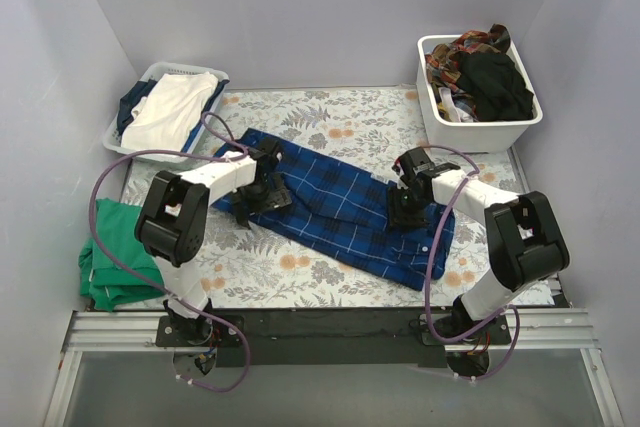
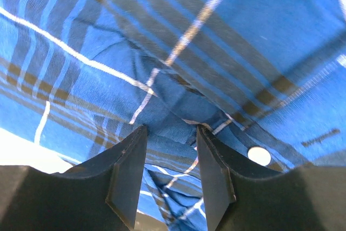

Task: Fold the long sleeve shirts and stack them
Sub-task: Fold the shirt

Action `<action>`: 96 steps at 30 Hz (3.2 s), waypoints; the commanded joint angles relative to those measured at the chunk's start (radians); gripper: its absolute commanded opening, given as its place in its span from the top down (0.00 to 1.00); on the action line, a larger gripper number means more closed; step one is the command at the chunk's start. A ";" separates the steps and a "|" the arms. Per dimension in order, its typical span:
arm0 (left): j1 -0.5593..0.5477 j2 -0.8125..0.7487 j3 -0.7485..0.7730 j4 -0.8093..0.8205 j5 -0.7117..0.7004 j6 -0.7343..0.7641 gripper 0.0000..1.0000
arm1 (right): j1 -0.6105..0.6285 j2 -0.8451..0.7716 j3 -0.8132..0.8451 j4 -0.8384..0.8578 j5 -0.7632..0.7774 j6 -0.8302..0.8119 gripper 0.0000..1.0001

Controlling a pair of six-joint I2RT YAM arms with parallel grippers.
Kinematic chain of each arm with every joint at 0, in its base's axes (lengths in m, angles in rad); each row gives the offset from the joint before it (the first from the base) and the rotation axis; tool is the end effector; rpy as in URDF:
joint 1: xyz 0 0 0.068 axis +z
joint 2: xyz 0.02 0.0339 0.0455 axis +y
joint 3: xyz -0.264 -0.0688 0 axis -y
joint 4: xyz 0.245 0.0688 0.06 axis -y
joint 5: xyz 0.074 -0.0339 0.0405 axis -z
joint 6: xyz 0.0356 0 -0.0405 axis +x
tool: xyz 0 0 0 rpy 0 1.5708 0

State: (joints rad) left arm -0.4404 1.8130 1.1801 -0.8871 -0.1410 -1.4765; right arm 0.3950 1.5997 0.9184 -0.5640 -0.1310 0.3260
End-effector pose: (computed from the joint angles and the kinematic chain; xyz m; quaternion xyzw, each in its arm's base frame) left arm 0.2933 -0.1327 0.1642 -0.4954 0.8655 0.0197 0.0722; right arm 0.2665 0.1161 0.1661 -0.0446 0.9837 0.1175 0.1285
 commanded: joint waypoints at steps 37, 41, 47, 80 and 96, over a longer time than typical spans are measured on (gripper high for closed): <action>0.163 0.208 0.592 0.128 -0.010 0.269 0.02 | 0.139 0.075 0.450 -0.079 0.060 -0.105 0.49; 0.121 0.144 0.578 0.129 0.052 0.297 0.02 | 0.110 0.063 0.441 -0.079 0.100 -0.125 0.48; 0.046 0.154 0.546 0.125 0.061 0.272 0.02 | 0.090 0.055 0.376 -0.082 0.151 -0.168 0.48; 0.048 0.692 0.975 0.395 0.197 0.220 0.02 | 0.071 0.032 0.191 -0.142 0.064 -0.173 0.48; 0.058 0.372 0.817 0.452 0.201 0.314 0.02 | 0.272 0.184 0.200 -0.120 -0.075 -0.194 0.48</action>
State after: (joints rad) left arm -0.3855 2.4107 2.0571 -0.4412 0.0895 -1.2247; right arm 0.5819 1.7386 1.0893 -0.7071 -0.1379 0.1261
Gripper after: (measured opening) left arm 0.981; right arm 0.521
